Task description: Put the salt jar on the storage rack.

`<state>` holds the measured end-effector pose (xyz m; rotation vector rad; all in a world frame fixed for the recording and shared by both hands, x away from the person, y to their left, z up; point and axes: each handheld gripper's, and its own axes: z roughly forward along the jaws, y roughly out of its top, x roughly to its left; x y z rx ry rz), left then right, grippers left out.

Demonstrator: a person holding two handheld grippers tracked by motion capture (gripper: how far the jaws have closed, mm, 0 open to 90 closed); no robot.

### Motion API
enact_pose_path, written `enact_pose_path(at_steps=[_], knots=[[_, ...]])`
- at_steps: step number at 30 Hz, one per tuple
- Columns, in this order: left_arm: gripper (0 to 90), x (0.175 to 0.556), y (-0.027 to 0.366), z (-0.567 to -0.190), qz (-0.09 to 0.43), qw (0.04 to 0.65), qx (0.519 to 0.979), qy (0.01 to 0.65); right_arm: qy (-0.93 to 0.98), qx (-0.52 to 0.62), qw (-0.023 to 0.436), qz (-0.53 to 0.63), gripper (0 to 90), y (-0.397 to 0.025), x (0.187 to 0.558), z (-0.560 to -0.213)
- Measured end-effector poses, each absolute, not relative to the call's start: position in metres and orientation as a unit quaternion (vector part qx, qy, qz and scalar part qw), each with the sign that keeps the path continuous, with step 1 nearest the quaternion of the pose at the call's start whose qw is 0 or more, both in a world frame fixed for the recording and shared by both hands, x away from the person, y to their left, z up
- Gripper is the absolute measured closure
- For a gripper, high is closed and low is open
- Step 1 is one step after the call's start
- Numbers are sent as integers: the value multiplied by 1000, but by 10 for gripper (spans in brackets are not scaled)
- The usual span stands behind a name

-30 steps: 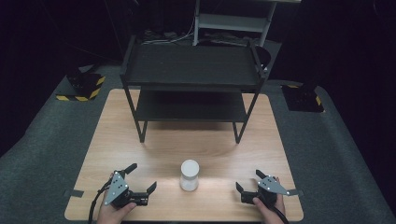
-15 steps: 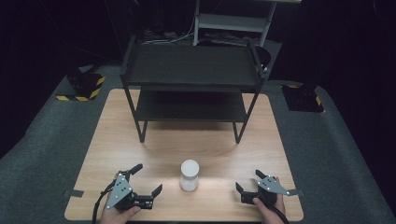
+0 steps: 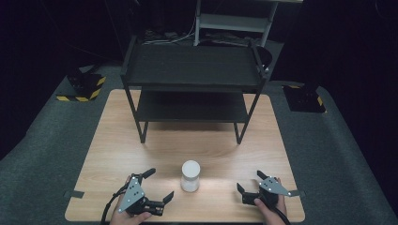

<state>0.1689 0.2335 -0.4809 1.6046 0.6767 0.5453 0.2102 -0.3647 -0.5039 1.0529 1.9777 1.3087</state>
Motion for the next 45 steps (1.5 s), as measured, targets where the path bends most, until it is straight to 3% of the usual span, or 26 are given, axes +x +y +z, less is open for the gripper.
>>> enact_pose_path(at_steps=[17, 25, 36, 45], knots=[[16, 189, 183, -488, 246, 610, 697, 285, 734, 387, 269, 488, 4, -366, 210, -504], [89, 205, 170, -492, 245, 612, 691, 299, 735, 384, 267, 490, 4, -367, 211, -505], [327, 213, 164, -501, 227, 631, 679, 298, 736, 382, 266, 492, 4, -368, 211, -505], [335, 212, 165, -503, 234, 632, 679, 292, 735, 381, 266, 493, 4, -368, 211, -505]])
